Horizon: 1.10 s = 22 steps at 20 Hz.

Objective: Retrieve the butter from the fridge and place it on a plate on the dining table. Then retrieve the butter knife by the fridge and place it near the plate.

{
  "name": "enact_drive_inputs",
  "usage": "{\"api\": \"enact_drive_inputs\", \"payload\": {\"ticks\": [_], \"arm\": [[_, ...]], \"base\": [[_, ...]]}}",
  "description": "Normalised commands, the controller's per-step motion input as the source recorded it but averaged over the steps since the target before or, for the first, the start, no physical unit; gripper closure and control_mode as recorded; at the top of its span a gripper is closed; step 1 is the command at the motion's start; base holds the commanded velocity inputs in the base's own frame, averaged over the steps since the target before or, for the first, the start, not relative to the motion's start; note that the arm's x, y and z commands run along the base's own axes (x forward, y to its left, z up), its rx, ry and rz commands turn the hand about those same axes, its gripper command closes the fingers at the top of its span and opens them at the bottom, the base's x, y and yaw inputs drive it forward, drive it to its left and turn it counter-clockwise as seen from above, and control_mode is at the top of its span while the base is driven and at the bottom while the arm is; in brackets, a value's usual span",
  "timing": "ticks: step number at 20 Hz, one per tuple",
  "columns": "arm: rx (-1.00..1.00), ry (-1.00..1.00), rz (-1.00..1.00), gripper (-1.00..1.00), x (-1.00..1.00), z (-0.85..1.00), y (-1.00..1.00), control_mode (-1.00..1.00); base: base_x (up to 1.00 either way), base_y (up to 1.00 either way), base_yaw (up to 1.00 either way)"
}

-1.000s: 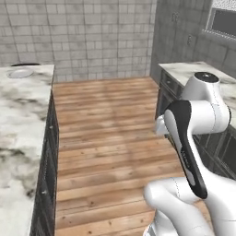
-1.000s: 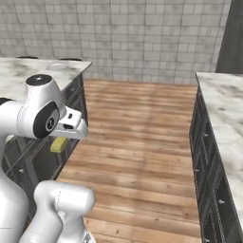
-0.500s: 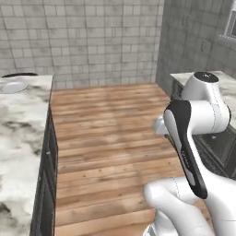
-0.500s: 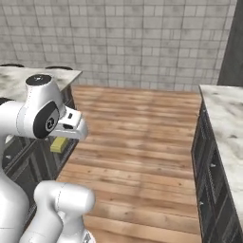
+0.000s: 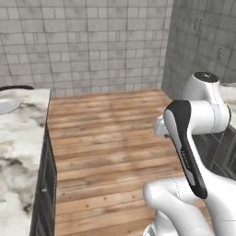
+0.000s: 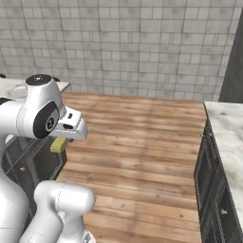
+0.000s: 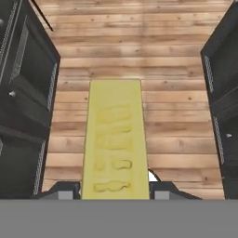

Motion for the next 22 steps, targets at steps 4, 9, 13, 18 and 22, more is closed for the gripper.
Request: {"api": "enact_drive_inputs", "payload": {"ticks": [4,9,13,18,22], "arm": [[0.0,0.0,0.0,1.0,0.0,0.0,0.0,1.0],[0.0,0.0,0.0,1.0,0.0,0.0,0.0,1.0],[0.0,0.0,0.0,1.0,0.0,0.0,0.0,1.0],[0.0,0.0,0.0,1.0,0.0,0.0,0.0,1.0],[0.0,0.0,0.0,1.0,0.0,0.0,0.0,1.0]], "base": [[1.0,0.0,0.0],[1.0,0.0,0.0],[1.0,0.0,0.0],[0.97,-0.05,0.1],[0.44,0.0,0.39]]}}
